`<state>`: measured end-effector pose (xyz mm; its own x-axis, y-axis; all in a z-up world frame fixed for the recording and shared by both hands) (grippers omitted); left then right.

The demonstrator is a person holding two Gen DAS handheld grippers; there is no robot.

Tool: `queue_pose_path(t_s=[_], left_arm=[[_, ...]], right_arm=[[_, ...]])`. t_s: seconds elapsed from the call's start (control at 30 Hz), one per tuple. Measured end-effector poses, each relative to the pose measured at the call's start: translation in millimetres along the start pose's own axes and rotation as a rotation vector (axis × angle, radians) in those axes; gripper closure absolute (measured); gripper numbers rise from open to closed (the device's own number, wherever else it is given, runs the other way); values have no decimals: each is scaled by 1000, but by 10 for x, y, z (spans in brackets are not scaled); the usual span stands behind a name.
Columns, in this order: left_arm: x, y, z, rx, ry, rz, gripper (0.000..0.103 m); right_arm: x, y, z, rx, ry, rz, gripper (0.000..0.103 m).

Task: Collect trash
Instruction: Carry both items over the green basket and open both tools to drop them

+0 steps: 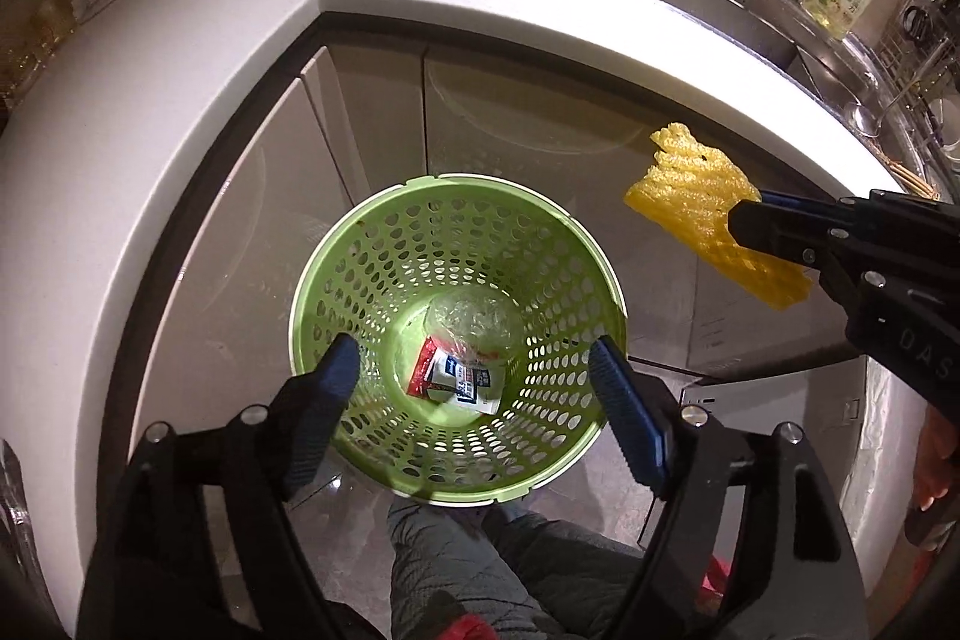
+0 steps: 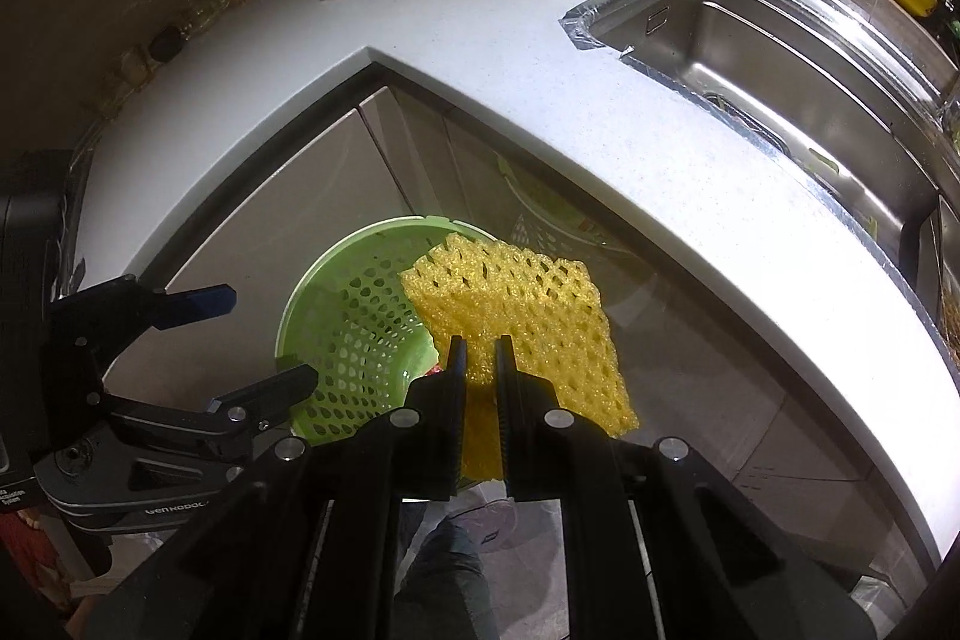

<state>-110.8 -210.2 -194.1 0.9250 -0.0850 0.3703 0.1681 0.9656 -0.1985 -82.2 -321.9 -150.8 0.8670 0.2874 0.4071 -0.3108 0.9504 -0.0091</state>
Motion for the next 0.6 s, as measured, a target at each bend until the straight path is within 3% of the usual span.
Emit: queue_pose_path(t_s=[0.17,0.3,0.33,0.4,0.47,0.6], left_arm=[[51,95,351,48,-56,8,12],[48,227,602,103,-95,30,9],[40,266,656,117,-103,39,8],[20,341,737,138,-114,53,8],[12,394,804,161,-119,61,8],[26,464,915,194,-134,70,8]], right_arm=[[6,154,24,36,-8,38,91],[4,320,-47,70,2,73,90],[4,359,-73,78,8,82,86],[15,426,-111,88,13,89,52],[47,464,-116,90,9,77,35],[154,510,-29,117,-16,69,32]])
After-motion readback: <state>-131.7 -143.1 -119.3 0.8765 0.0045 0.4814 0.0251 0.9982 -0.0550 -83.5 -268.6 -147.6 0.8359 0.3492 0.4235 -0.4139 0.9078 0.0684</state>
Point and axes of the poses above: each gripper's, at about its wrist camera, not at the fingertips, and z roughly against the way its jaws point, y to its left, x to its top, the point moved 5 cm from there along -z, roughly the way its jaws point, and after that the axes turned 8 degrees about -x, right-handed, at the moved point
